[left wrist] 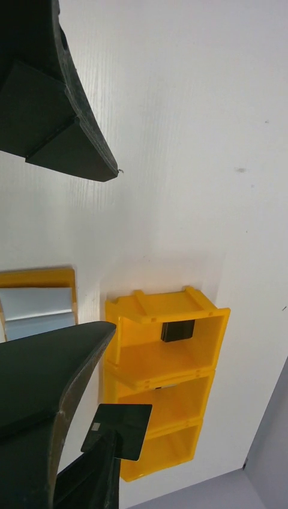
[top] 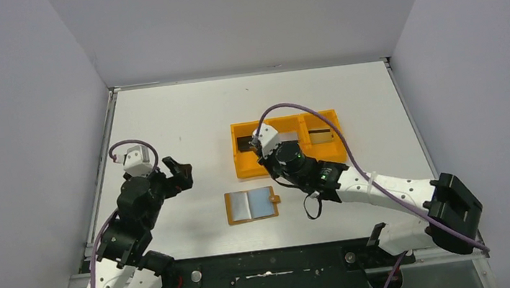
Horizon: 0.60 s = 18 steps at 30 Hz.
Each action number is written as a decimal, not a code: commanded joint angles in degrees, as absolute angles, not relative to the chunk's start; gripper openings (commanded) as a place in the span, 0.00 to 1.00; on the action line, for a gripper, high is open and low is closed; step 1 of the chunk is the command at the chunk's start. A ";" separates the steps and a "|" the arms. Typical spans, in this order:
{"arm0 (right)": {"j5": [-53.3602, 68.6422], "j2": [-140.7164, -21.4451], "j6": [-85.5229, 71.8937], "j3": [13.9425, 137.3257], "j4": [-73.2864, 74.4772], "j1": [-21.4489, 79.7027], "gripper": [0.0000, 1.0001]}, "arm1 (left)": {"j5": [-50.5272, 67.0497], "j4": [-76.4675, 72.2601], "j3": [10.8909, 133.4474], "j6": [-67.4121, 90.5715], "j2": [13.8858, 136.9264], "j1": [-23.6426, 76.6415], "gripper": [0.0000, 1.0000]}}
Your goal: Take the credit cards out of the card holder
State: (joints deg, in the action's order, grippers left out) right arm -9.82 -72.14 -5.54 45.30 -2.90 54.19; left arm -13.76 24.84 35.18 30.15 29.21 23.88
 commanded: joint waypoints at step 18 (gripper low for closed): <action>-3.06 -94.33 40.19 69.66 8.39 51.44 0.00 | -23.02 25.09 34.48 30.03 25.00 23.64 0.89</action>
State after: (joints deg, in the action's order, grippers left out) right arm -4.80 -93.80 36.73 65.93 6.98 52.45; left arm -21.89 25.82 34.33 29.56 26.46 23.88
